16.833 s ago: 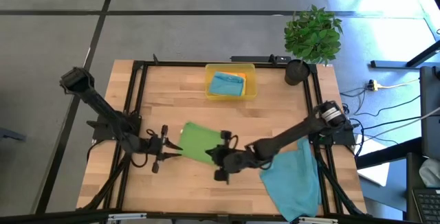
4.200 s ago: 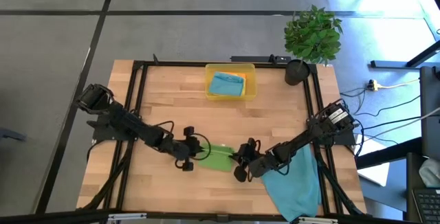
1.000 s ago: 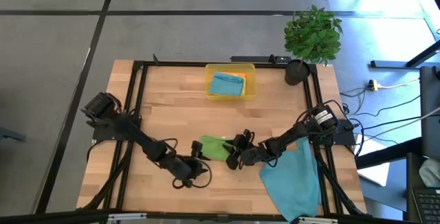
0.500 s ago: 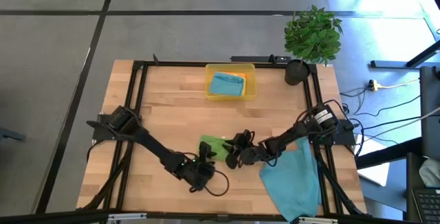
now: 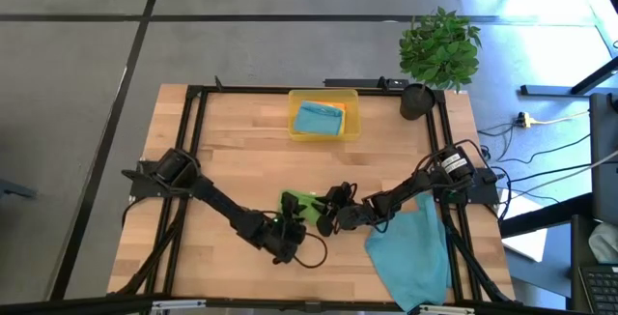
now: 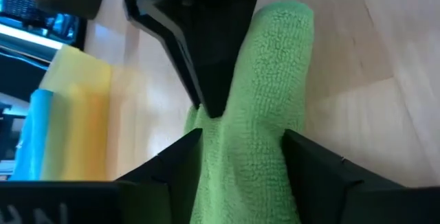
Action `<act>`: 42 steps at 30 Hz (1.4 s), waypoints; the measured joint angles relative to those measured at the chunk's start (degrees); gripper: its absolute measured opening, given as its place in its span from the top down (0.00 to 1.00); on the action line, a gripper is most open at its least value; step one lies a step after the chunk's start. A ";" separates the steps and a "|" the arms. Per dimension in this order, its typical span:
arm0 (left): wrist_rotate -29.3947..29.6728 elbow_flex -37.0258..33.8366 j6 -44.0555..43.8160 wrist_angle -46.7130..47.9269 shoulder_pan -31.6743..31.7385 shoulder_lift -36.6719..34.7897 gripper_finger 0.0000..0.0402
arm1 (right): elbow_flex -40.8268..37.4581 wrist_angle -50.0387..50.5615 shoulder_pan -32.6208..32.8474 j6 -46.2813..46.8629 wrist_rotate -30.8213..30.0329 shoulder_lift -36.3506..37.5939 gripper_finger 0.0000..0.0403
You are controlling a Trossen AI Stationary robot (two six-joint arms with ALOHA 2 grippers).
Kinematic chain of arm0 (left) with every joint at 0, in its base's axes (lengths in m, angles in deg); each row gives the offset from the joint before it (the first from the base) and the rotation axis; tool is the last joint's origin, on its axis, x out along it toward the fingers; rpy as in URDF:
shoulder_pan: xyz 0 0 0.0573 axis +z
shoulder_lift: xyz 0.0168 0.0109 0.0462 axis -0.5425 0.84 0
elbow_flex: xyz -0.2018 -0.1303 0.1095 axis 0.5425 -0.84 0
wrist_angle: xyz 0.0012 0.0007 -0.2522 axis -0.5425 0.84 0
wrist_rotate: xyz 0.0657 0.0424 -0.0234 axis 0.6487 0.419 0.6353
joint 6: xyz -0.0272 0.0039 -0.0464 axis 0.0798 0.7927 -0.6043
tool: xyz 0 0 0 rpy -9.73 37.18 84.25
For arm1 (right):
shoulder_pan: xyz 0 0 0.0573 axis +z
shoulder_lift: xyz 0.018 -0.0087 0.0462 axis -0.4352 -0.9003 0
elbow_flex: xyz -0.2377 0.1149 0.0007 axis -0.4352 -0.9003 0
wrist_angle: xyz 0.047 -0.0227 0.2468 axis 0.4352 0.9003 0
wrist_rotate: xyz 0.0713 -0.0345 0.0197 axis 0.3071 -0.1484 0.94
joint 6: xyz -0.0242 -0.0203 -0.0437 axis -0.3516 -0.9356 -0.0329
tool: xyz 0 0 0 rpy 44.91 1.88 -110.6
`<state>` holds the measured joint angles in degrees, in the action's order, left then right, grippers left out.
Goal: Fold microfiber towels
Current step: Put the folded green microfiber cloth into the yellow bin
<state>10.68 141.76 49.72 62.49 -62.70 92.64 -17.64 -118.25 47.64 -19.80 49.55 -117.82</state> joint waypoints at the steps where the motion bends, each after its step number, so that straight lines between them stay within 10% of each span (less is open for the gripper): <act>1: -0.88 0.00 -0.03 0.17 0.14 0.00 0.55 | 0.00 0.02 0.00 0.00 0.06 0.00 0.71; 17: -8.76 -0.11 -0.13 0.38 -0.03 -0.07 0.98 | -0.09 0.14 0.00 -1.46 0.24 0.22 0.71; 42: -24.24 -0.59 -4.18 2.05 3.67 -7.54 1.00 | -0.20 3.74 11.83 -32.46 -0.95 7.66 0.58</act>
<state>-13.56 141.17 45.54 64.54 -59.03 85.11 -17.83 -114.51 59.47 -52.26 48.60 -110.16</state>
